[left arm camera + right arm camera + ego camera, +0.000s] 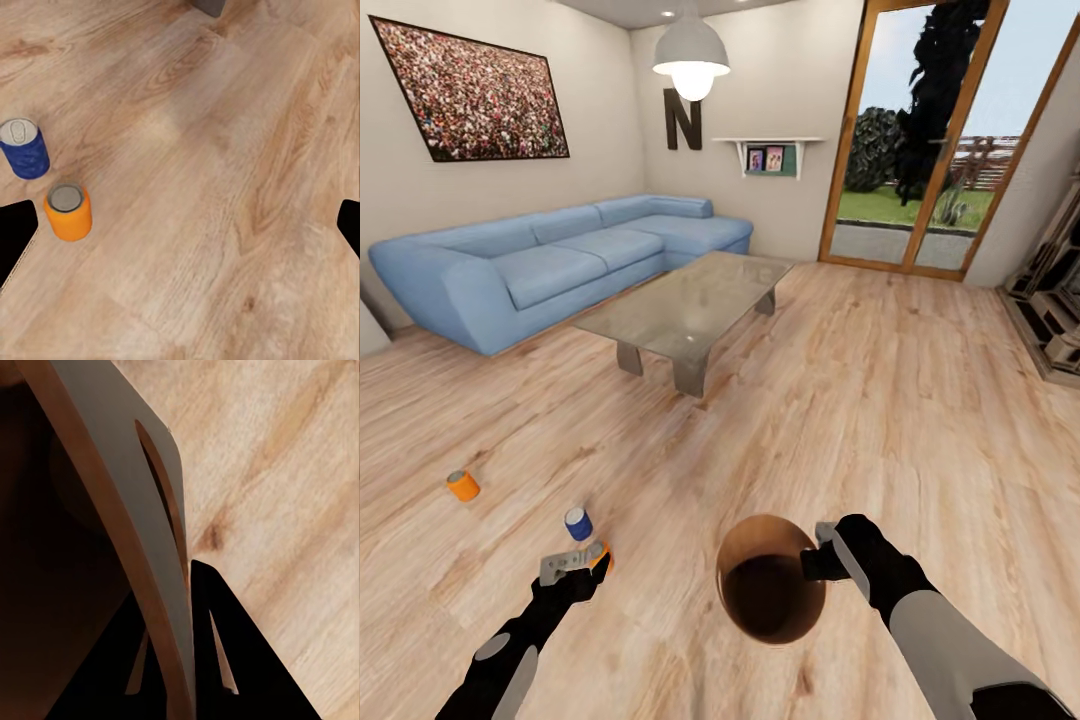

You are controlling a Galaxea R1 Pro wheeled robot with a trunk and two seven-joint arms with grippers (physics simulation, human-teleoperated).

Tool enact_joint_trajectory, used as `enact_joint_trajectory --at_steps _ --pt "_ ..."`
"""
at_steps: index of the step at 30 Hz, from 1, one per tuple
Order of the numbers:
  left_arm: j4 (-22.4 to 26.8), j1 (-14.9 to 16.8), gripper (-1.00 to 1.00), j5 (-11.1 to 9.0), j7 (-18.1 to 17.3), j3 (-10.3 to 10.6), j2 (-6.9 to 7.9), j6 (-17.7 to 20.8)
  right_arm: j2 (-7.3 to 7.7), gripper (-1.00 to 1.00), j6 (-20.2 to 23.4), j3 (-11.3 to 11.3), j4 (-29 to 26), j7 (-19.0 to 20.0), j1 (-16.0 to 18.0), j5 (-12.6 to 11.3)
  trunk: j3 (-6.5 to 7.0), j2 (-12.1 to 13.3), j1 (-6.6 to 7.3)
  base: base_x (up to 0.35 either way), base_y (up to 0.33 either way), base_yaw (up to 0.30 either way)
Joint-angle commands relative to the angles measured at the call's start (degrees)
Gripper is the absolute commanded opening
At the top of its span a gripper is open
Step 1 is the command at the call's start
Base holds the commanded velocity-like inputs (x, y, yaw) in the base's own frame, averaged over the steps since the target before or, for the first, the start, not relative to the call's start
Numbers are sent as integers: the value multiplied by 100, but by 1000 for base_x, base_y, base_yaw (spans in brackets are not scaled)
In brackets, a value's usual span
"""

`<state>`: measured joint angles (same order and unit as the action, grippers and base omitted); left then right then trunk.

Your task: Put the three can of soda from the living room inside the tash can in the kitchen.

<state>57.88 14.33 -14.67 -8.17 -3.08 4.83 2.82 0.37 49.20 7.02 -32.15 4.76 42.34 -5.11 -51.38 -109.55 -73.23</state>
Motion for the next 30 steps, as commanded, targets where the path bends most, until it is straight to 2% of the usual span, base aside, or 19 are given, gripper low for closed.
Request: enact_joint_trajectory --at_steps 1,20,30 --pt "-2 0 100 0 0 0 0 0 -1 -100 2 -8 -2 38 2 -115 1 0 0 289 115 -3" --pt "-5 0 100 -23 0 -9 0 0 -2 -100 2 -8 -2 33 2 -113 2 0 0 268 160 -1" --pt "-1 0 100 -16 -16 -9 0 0 -2 -100 2 -8 -2 33 2 -113 2 0 0 82 94 0"
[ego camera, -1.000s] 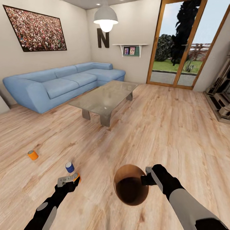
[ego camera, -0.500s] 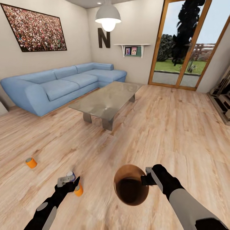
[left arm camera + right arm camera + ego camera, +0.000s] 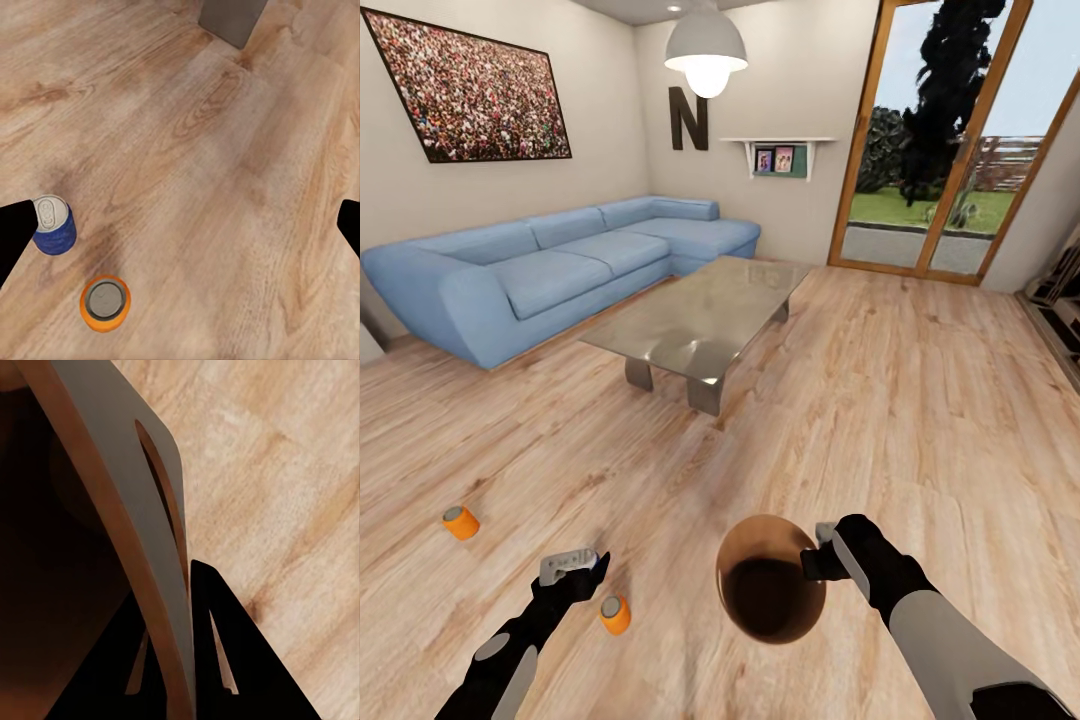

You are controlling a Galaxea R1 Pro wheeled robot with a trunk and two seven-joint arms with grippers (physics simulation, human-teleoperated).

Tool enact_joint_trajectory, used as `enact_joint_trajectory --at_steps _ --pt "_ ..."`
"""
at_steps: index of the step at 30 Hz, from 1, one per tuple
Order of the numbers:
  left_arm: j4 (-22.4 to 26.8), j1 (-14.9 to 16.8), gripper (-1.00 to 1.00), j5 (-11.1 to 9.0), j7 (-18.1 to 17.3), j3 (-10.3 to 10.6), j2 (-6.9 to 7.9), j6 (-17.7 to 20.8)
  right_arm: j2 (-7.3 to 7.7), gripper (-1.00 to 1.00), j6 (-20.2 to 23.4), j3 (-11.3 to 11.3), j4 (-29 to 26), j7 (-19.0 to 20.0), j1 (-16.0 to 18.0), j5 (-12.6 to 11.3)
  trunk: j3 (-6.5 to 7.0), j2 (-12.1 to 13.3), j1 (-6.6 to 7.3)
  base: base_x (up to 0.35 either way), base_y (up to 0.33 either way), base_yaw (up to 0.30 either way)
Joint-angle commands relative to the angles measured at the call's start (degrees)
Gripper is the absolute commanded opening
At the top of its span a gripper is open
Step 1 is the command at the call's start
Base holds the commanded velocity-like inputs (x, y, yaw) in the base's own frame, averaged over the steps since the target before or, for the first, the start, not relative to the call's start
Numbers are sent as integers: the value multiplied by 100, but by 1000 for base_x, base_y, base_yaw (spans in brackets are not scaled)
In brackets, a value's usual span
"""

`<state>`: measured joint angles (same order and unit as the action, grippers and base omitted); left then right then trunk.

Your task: Put the three can of soda from the living room inside the tash can in the kitchen.

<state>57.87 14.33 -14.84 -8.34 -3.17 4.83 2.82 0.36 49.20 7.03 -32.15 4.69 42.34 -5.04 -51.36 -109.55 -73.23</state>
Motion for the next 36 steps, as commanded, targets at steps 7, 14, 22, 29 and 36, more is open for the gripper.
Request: enact_joint_trajectory --at_steps 7,14,22,29,36 --pt "6 0 100 13 -1 7 0 0 -1 -100 2 -9 -2 41 2 -120 1 0 0 6 7 0" --pt "-2 0 100 22 -1 10 0 0 -1 -100 2 -9 -2 41 2 -120 1 0 0 79 1 0" --pt "-4 0 100 24 -5 9 0 0 10 -100 2 -17 -6 26 2 -109 1 0 0 173 0 0" --pt "0 0 100 25 -2 9 0 0 26 -100 7 -56 -108 61 2 -118 1 0 0 24 0 0" --pt "4 0 100 38 8 29 0 -6 25 -100 367 -103 -695 45 108 -172 1 0 0 1 0 0"
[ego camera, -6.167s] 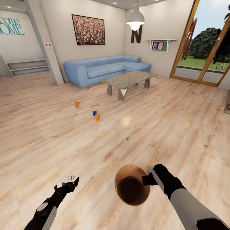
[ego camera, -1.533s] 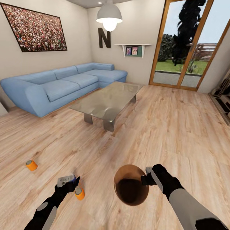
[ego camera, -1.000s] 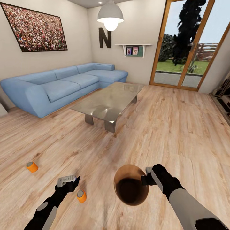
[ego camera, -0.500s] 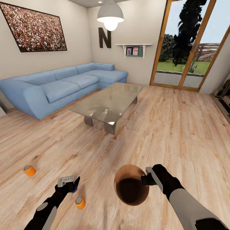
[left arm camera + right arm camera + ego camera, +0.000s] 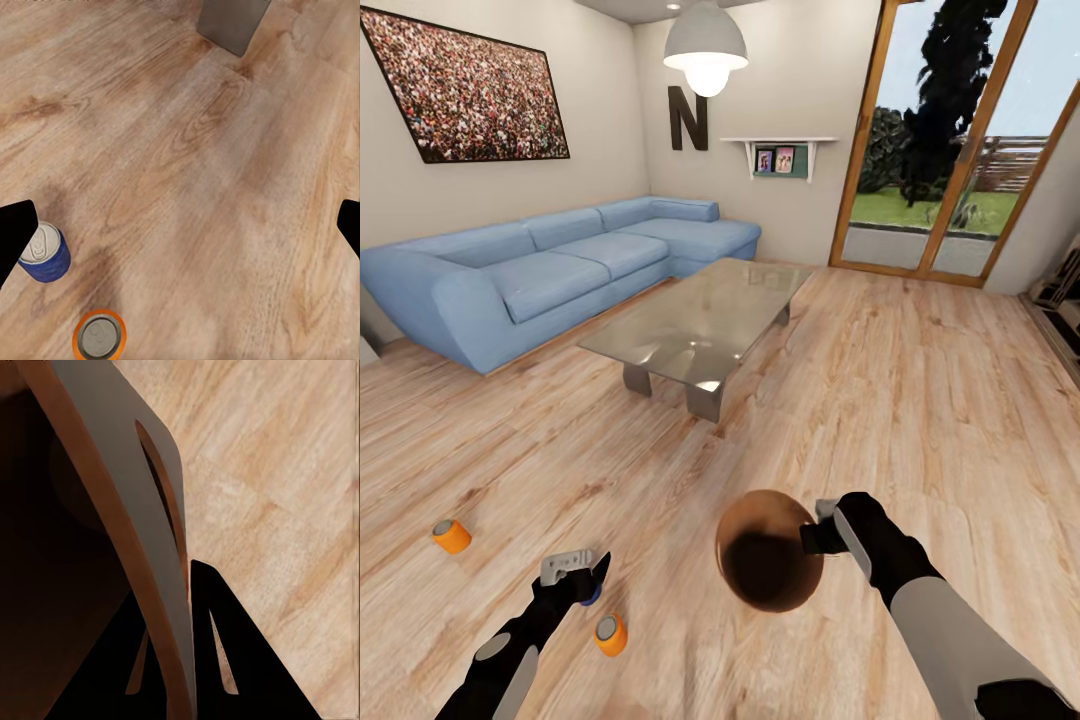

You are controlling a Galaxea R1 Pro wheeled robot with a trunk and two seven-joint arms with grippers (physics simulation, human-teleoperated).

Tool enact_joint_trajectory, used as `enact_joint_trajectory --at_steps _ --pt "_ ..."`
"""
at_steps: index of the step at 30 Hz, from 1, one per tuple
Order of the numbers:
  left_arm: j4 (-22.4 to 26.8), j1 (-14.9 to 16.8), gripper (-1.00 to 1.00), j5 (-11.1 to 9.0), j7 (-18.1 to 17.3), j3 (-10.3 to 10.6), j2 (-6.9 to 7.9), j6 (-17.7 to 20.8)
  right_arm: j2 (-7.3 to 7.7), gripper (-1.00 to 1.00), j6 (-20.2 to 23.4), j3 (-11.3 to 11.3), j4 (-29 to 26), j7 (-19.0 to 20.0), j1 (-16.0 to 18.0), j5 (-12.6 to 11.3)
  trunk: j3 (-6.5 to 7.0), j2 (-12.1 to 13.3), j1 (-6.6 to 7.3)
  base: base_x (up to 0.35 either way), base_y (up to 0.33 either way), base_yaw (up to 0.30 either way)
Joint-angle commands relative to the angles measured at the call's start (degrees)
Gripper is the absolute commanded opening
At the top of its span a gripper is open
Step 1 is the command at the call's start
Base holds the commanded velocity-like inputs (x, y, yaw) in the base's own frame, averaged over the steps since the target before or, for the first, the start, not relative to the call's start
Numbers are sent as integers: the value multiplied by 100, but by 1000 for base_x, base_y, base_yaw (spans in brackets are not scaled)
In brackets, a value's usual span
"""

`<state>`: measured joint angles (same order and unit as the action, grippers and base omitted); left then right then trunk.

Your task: Put the three can of soda from the living room inside the tash can in the kitchen.

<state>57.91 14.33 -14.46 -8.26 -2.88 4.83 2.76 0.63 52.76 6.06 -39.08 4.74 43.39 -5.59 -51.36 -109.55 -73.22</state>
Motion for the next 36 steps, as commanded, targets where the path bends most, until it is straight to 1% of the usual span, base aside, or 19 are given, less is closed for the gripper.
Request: enact_joint_trajectory --at_steps 1,4,5,9,11,15,17,18,20,24,25,30,32,36 --pt "2 0 100 1 2 1 0 1 1 -100 97 -7 -10 40 39 -118 0 0 0 0 0 0" --pt "5 0 100 3 6 -5 0 -1 6 -100 352 -10 -27 40 137 -121 0 0 0 0 0 0" --pt "-12 0 100 12 12 -9 0 -2 20 -100 473 -14 -34 39 179 -118 -18 -40 -22 0 0 0" --pt "-54 0 100 22 26 -10 4 -5 56 -100 538 -38 -37 41 336 -122 -90 -201 -110 0 0 0" --pt "-152 0 100 21 26 -11 2 -8 67 -100 556 -100 -33 39 422 -119 -126 -281 -154 0 0 0" --pt "-320 0 100 18 40 11 1 -17 91 -100 568 -158 -33 37 486 -116 -197 -441 -242 0 0 0" --pt "-433 0 100 20 66 25 -21 -227 116 -100 574 -188 -31 60 551 -119 -233 -521 -285 0 0 0" --pt "-515 0 100 43 74 28 -31 -487 118 -100 575 -193 -31 71 580 -122 -251 -562 -307 0 0 0" --pt "-647 0 100 106 80 28 -42 -785 119 -100 574 -196 -30 77 600 -125 -287 -642 -351 0 0 0" --pt "-990 5 100 293 91 26 -53 -1193 126 -100 571 -200 -33 89 621 -130 -359 -802 -439 0 0 0" --pt "-1168 7 100 377 96 23 -56 -1309 128 -100 570 -201 -38 92 626 -129 -377 -842 -461 0 0 0" --pt "-1466 8 100 481 116 15 -64 -1466 122 -100 615 -199 -124 96 633 -133 -468 -1043 -571 0 0 0" --pt "-1523 8 100 501 125 12 -66 -1521 122 -100 720 -200 -155 96 640 -132 -510 -1123 -615 0 0 0" --pt "-1583 9 100 524 134 8 -69 -1751 122 -100 724 -201 -190 97 677 -134 -605 -1284 -703 0 0 1"
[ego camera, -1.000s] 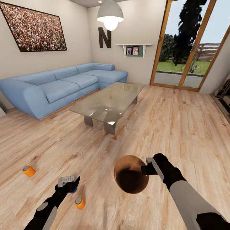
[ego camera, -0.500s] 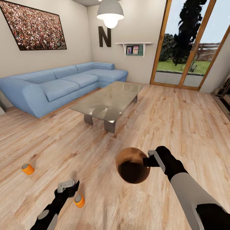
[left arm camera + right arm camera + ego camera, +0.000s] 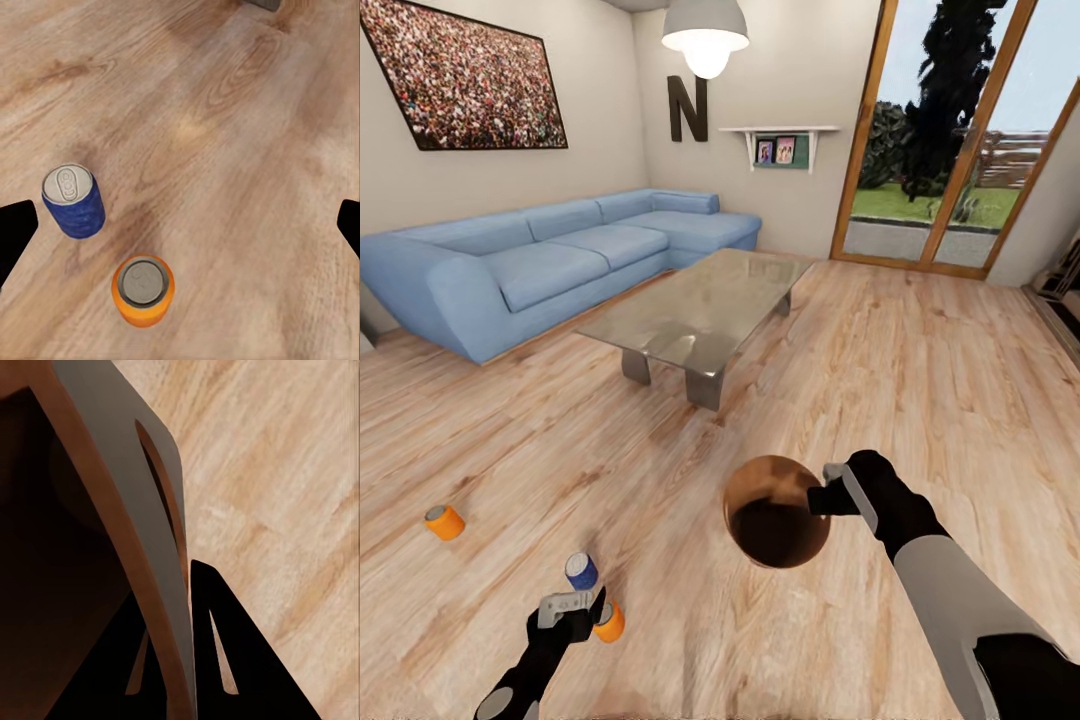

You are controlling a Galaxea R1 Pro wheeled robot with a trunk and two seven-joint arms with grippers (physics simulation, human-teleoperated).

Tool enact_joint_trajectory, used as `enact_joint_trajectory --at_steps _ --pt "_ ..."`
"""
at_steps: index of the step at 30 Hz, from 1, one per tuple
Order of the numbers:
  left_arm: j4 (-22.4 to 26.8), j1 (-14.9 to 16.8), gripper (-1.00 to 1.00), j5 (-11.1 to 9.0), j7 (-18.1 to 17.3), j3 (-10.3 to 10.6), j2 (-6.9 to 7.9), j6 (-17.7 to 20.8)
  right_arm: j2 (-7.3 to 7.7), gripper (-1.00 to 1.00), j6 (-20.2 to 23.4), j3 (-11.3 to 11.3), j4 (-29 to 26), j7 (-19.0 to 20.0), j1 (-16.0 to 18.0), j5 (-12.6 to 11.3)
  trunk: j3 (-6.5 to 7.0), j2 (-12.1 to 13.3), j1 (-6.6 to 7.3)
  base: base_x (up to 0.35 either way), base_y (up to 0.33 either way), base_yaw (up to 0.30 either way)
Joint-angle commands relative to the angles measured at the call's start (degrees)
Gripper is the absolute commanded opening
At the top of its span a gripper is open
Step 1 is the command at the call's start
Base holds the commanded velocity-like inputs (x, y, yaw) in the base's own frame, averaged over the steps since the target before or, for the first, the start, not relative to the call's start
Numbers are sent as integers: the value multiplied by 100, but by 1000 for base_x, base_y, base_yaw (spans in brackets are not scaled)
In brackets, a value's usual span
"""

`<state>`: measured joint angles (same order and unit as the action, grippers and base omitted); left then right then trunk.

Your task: Put the three can of soda from the living room inside the tash can in the kitchen.

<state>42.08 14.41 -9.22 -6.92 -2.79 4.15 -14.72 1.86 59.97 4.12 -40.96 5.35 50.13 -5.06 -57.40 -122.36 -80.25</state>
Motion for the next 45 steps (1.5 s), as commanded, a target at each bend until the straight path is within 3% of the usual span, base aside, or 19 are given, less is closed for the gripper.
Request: enact_joint_trajectory --at_steps 1,4,10,11,15,27,37,45 --pt "-11 0 100 5 1 0 0 -80 -1 -100 3 -5 -7 36 9 -187 -25 -42 -22 0 0 13" --pt "-54 0 100 26 18 -1 -1 -295 -1 -100 3 -2 -17 36 20 -187 -103 -162 -88 0 0 37" --pt "-664 0 100 73 231 3 -21 -698 -18 -100 3 6 -24 37 26 -188 -263 -403 -220 0 0 72" --pt "-816 0 100 110 359 47 -30 -975 -19 -100 3 8 -25 37 24 -188 -290 -443 -242 0 0 82" --pt "-946 0 100 328 469 217 -35 -1228 -34 -100 3 9 -26 37 23 -188 -398 -604 -329 0 0 76" --pt "-1011 0 100 437 506 472 -37 -1328 -43 -100 3 10 -43 37 23 -188 -663 -1085 -593 0 0 20" --pt "-1018 0 100 477 507 531 -37 -1331 -28 -100 3 7 -133 37 23 -183 -871 -1486 -813 0 0 0" --pt "-1012 0 100 481 507 587 -37 -1324 -4 -100 3 21 -611 37 -2 -181 -1080 -1807 -988 0 0 0"
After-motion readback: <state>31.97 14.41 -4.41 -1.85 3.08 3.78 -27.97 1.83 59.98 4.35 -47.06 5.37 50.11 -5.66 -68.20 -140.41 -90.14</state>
